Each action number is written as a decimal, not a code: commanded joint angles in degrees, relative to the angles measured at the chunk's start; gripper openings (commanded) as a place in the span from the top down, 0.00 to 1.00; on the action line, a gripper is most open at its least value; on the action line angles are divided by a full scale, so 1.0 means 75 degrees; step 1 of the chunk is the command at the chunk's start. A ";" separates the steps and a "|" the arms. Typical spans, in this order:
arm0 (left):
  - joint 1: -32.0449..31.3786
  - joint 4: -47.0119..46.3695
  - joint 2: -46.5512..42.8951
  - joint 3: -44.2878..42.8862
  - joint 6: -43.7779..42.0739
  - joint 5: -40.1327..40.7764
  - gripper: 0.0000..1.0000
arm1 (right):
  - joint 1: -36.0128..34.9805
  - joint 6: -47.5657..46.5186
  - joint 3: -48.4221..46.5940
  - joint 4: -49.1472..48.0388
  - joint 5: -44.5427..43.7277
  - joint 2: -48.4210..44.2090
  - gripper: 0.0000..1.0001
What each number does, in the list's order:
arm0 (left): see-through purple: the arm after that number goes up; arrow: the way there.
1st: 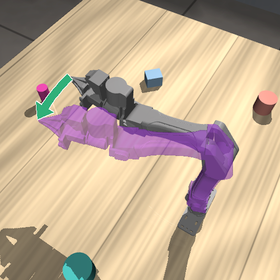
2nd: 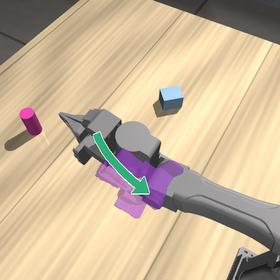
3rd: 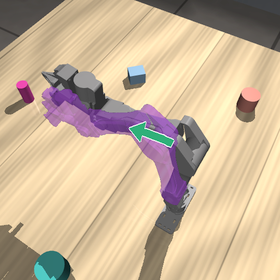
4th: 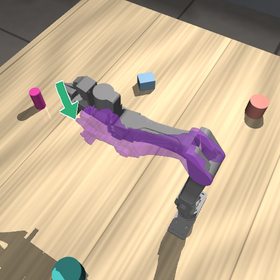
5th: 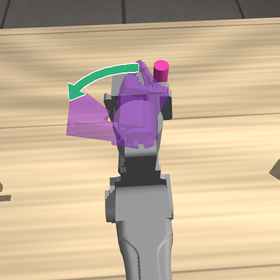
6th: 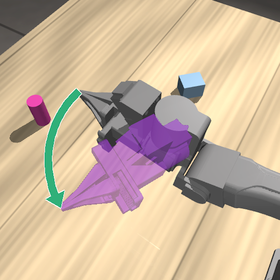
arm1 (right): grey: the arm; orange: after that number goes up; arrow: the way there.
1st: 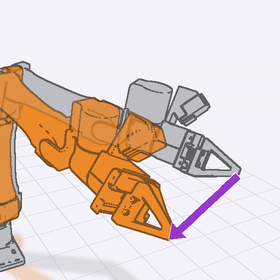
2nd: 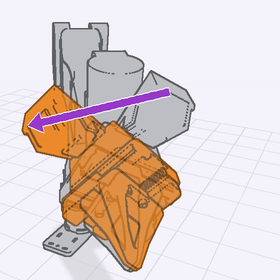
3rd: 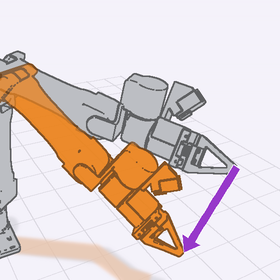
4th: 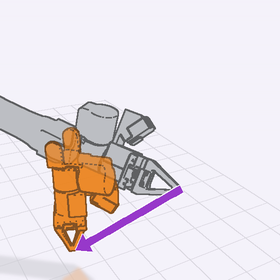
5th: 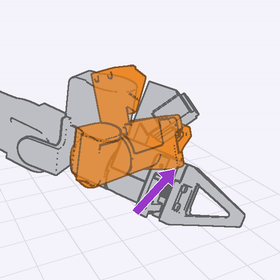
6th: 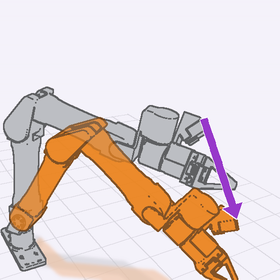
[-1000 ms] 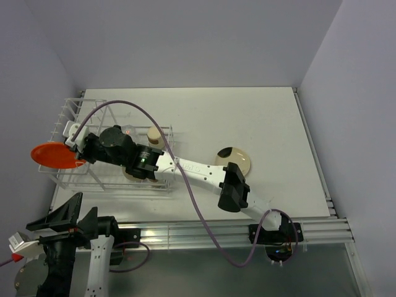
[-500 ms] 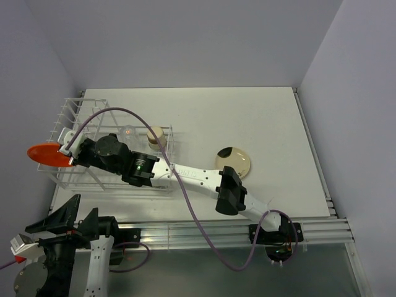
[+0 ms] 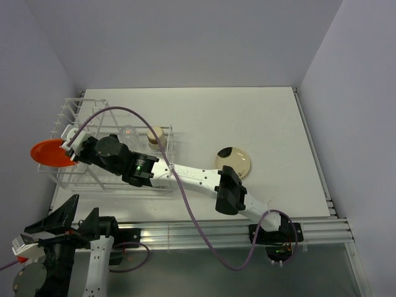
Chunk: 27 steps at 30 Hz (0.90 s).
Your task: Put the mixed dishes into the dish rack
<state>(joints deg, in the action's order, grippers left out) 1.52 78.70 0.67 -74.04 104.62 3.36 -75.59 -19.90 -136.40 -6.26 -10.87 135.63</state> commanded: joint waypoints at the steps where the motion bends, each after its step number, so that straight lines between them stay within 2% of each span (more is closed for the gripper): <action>1: -0.0062 0.0007 -0.0300 0.0040 0.0102 0.0021 0.01 | 0.0036 0.0040 -0.0142 -0.0430 -0.0343 0.0056 0.54; 3: -0.0085 0.0007 -0.0276 0.0040 0.0078 0.0045 0.01 | 0.0036 0.0052 -0.0118 -0.0512 -0.0401 0.0033 0.56; 4: -0.0097 0.0007 -0.0276 0.0063 0.0067 0.0056 0.01 | 0.0048 0.0040 -0.0130 -0.0559 -0.0437 0.0033 0.63; 9: -0.0109 0.0007 -0.0300 0.0169 0.0101 0.0045 0.01 | 0.0036 0.0063 -0.0165 -0.0583 -0.0168 -0.0014 0.87; 10: -0.0109 0.0007 -0.0300 0.0181 0.0102 0.0045 0.01 | 0.0048 0.0075 -0.0177 -0.0595 -0.0156 -0.0014 0.96; 11: -0.0109 0.0007 -0.0288 0.0181 0.0090 0.0056 0.01 | 0.0036 0.0075 -0.0200 -0.0595 -0.0167 -0.0014 1.00; 22: -0.0085 0.0007 -0.0206 0.0403 0.0078 -0.0142 0.01 | 0.0024 -0.0065 -0.0201 -0.0677 -0.0262 0.0021 0.99; 23: -0.0085 0.0007 -0.0206 0.0415 0.0078 -0.0166 0.01 | 0.0024 -0.0077 -0.0107 -0.0677 -0.0203 0.0009 0.94; 24: -0.0074 0.0007 -0.0218 0.0450 0.0078 -0.0189 0.01 | 0.0024 -0.0054 -0.0037 -0.0688 -0.0179 -0.0014 0.85; 26: -0.0074 0.0007 -0.0253 0.0473 0.0090 -0.0213 0.01 | 0.0036 -0.0030 0.0081 -0.0759 -0.0098 -0.0061 0.81; 27: -0.0062 0.0007 -0.0265 0.0508 0.0090 -0.0236 0.01 | 0.0024 -0.0019 0.0081 -0.0736 -0.0051 -0.0061 0.76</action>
<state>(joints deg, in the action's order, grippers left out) 0.78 78.70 0.62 -70.70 104.71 2.83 -75.72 -19.33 -136.20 -8.56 -11.53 135.63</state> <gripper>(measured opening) 0.994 0.205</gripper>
